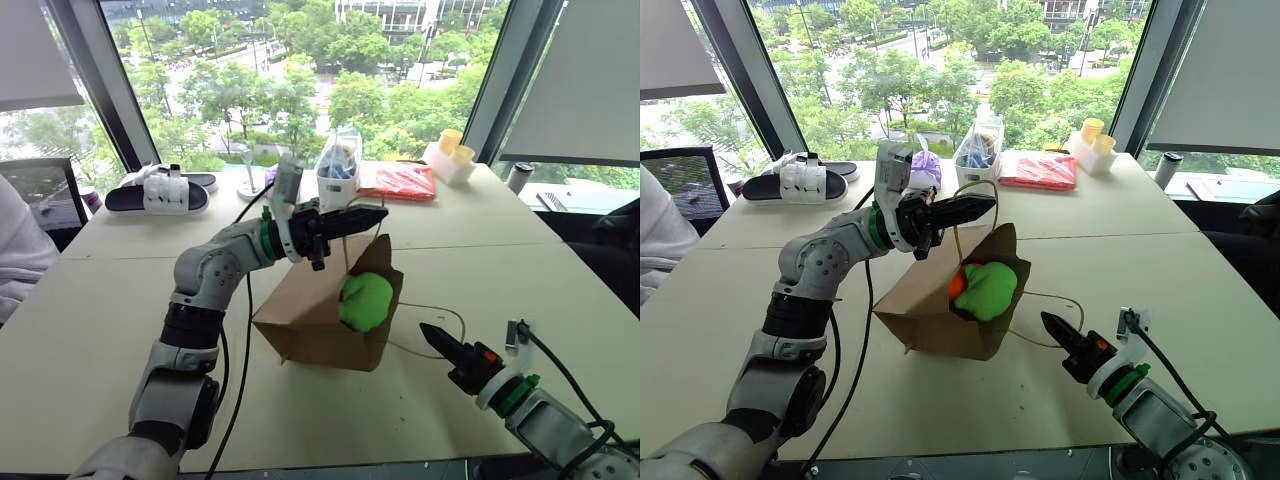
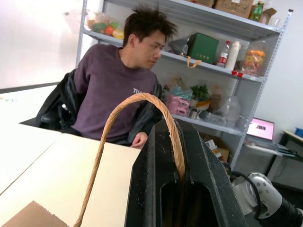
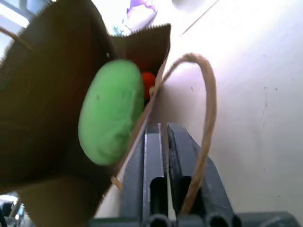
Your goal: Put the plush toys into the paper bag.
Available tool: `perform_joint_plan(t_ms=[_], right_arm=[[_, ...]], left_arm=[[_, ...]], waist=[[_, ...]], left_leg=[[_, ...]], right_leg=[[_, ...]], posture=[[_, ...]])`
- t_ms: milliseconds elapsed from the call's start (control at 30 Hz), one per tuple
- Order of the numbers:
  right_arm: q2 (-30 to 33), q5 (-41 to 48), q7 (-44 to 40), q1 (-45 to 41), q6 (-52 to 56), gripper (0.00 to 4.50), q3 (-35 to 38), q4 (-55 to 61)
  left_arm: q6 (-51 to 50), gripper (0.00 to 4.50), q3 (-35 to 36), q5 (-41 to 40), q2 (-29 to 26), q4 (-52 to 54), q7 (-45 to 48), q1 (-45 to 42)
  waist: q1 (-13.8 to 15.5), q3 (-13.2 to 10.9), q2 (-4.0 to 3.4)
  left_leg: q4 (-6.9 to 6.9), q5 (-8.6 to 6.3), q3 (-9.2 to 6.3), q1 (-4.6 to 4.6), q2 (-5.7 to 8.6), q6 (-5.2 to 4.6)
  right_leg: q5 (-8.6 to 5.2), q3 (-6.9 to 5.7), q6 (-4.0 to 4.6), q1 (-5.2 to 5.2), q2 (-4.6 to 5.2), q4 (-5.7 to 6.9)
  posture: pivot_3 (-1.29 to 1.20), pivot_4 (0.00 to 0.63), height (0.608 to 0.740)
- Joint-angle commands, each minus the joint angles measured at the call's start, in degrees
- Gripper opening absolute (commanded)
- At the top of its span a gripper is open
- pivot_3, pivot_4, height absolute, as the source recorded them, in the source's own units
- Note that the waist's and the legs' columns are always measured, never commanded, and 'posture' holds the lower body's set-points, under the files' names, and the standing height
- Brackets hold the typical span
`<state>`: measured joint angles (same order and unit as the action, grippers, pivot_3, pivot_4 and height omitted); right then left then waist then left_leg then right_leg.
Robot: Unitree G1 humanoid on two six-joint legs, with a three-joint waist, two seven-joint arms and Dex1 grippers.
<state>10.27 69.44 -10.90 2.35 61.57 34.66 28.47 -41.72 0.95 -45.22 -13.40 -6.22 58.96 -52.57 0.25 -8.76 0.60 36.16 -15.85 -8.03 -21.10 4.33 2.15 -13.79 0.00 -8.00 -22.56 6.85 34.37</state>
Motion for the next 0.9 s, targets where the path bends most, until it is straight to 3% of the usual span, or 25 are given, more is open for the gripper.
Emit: perform_joint_plan(t_ms=[33,300,567,767,867,900], right_arm=[[2.8,7.3,0.3,-1.8,-4.9,0.02,1.5,2.1],[19.0,33.2,5.3,-13.1,-15.5,0.02,2.7,3.5],[26.6,36.0,8.7,-17.7,-20.1,0.02,-1.8,1.3],[28.0,33.1,6.5,-13.8,-19.2,0.02,-6.4,3.8],[28.7,30.8,5.7,-11.8,-18.6,0.02,-9.3,5.8],[28.7,29.9,6.0,-11.4,-18.9,0.26,-9.9,5.8]], left_arm=[[1.0,0.0,1.1,-0.4,-0.1,1.3,0.1,-1.4],[-0.1,0.0,5.3,-2.9,-0.8,-3.6,-0.3,-5.7],[1.0,0.0,6.2,-1.5,-1.3,-8.5,-0.2,-5.4],[6.6,0.0,-1.6,7.3,-4.0,-7.0,4.2,1.1],[7.8,0.0,-1.9,8.8,-4.3,-7.2,4.2,2.1],[7.7,0.27,-1.3,8.7,-4.1,-7.3,3.7,1.9]], waist=[[0.0,0.0,0.0],[-0.1,0.0,-0.03],[-0.1,-0.1,0.0],[0.0,0.0,-0.01],[0.1,-0.1,0.01],[0.1,-0.1,0.0]], left_leg=[[0.0,0.0,0.0,0.0,0.0,0.0],[0.0,0.0,0.01,-0.01,-0.03,-0.01],[0.02,-0.03,0.03,-0.05,-0.08,-0.06],[0.0,-0.03,0.03,-0.03,-0.08,-0.06],[0.03,-0.03,0.01,-0.12,-0.09,-0.06],[0.04,-0.03,0.01,-0.16,-0.09,-0.06]], right_leg=[[0.0,0.0,0.0,0.0,0.0,0.0],[0.0,-0.01,0.0,0.03,-0.02,-0.04],[0.0,-0.04,0.01,0.02,-0.06,-0.05],[0.0,-0.04,0.01,0.03,-0.07,-0.06],[0.01,-0.03,0.02,-0.05,-0.07,-0.05],[0.02,-0.03,0.04,-0.08,-0.07,-0.05]], posture=[[0.0,0.15,0.74],[0.0,0.15,0.74],[0.0,0.15,0.74],[0.0,0.15,0.74],[0.0,0.15,0.74],[0.0,0.15,0.74]])
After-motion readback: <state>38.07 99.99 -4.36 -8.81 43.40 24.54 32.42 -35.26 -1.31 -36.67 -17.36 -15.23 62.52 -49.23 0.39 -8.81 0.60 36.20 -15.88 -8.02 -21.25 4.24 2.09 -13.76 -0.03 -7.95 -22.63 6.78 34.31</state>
